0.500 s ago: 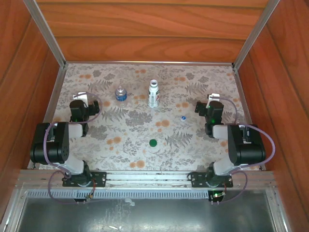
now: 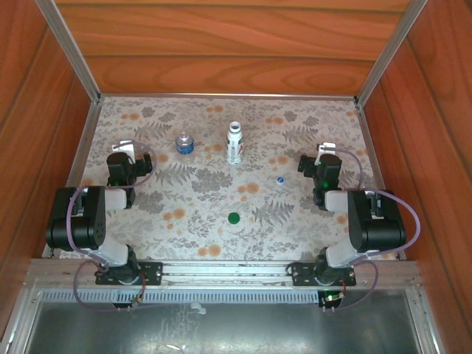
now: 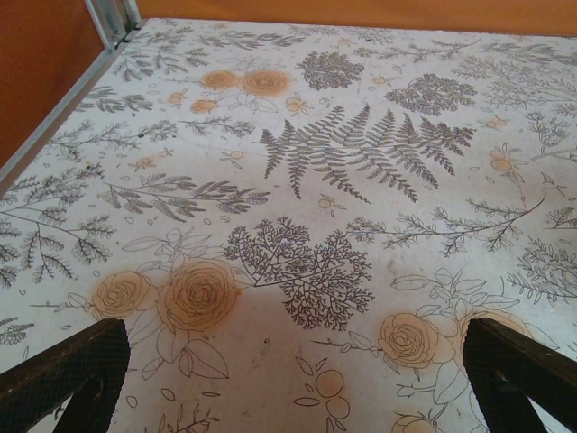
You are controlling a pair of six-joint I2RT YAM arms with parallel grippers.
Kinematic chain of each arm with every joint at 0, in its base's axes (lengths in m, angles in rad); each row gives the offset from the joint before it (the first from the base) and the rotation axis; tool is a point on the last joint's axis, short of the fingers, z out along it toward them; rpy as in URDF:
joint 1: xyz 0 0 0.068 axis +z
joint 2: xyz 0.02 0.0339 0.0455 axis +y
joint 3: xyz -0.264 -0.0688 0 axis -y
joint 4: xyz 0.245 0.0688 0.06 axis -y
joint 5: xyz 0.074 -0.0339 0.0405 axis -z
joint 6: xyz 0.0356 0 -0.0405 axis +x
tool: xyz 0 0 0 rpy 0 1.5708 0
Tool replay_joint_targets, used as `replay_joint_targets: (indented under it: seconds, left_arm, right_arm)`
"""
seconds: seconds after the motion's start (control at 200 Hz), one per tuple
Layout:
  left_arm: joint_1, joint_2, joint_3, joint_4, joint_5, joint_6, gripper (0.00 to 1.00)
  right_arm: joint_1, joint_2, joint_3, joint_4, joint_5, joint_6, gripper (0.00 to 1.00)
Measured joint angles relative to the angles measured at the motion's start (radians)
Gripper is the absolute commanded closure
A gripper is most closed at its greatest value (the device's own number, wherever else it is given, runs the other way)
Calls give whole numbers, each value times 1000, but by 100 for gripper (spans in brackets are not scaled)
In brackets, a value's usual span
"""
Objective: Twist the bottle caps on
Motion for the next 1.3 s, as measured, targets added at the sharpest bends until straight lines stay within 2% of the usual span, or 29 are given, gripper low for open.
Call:
replay_joint_targets:
  seconds: [0.65, 0.824, 0.924, 1.084, 1.299]
  left_arm:
    - [-9, -3, -1, 0, -24, 0, 0]
    - [-35, -137, -50, -1, -84, 7, 0]
    - [-103, -261, -84, -2, -162, 32, 0]
    - [-263, -418, -91, -10, -247, 113, 0]
    - [-432, -507, -53, -43, -216, 174, 0]
  right_arm:
    - [0, 0, 0, 0, 0, 0, 0]
    - [0, -76, -13, -32, -7, -8, 0]
    - [0, -180, -13, -90, -17, -13, 0]
    - [3, -332, -12, -175, -75, -13, 0]
    - [63, -477, 16, -304, -193, -2, 0]
